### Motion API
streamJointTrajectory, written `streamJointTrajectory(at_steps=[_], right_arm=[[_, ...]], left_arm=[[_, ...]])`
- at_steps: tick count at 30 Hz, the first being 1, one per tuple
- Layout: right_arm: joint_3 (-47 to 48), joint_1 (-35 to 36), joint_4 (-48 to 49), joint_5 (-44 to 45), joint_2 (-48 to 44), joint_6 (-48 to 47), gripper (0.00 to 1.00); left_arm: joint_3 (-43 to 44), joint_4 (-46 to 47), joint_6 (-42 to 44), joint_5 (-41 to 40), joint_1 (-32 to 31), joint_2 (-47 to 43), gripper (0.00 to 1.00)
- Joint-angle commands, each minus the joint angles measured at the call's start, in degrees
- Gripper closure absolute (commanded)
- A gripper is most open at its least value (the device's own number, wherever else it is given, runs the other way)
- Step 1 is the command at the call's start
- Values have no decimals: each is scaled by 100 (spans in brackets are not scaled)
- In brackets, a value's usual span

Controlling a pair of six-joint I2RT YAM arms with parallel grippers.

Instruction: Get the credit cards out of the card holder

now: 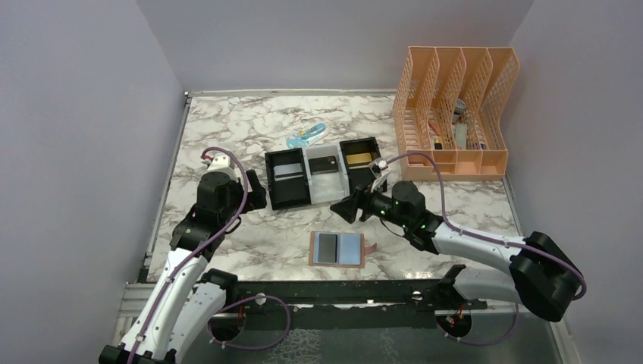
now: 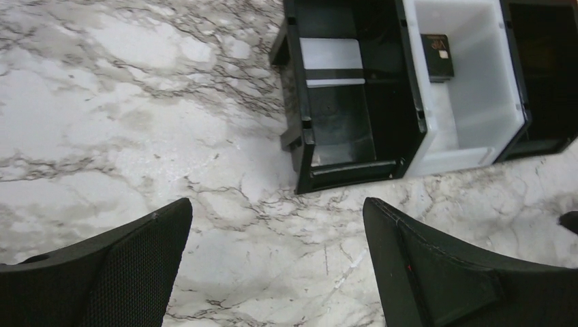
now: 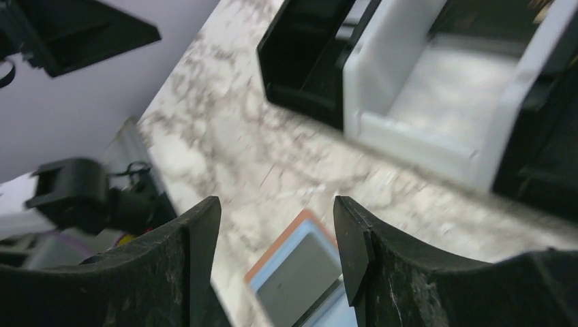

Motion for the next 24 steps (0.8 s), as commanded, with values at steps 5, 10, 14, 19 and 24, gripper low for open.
streamJointTrajectory(at_steps=[5,10,14,19,24], right_arm=[[-1049,-1,1900,-2194,780,2426,41],[-857,3,1369,-2205,1193,2616,44],[-769,7,450,-1810,1128,2603,49],[-614,6,-463,-1471,962,2044,55],[-216,7,-946,-1916,1247,1605,59]], left_arm=[[-165,500,212,1533,35,252,3],[-298,746,261,2151,39,286,8],[-303,879,251,2817,-14,653,15],[-312,993,-93,3082,-533,1181,27],[-396,1303,-592,2274,-1349,1416,33]])
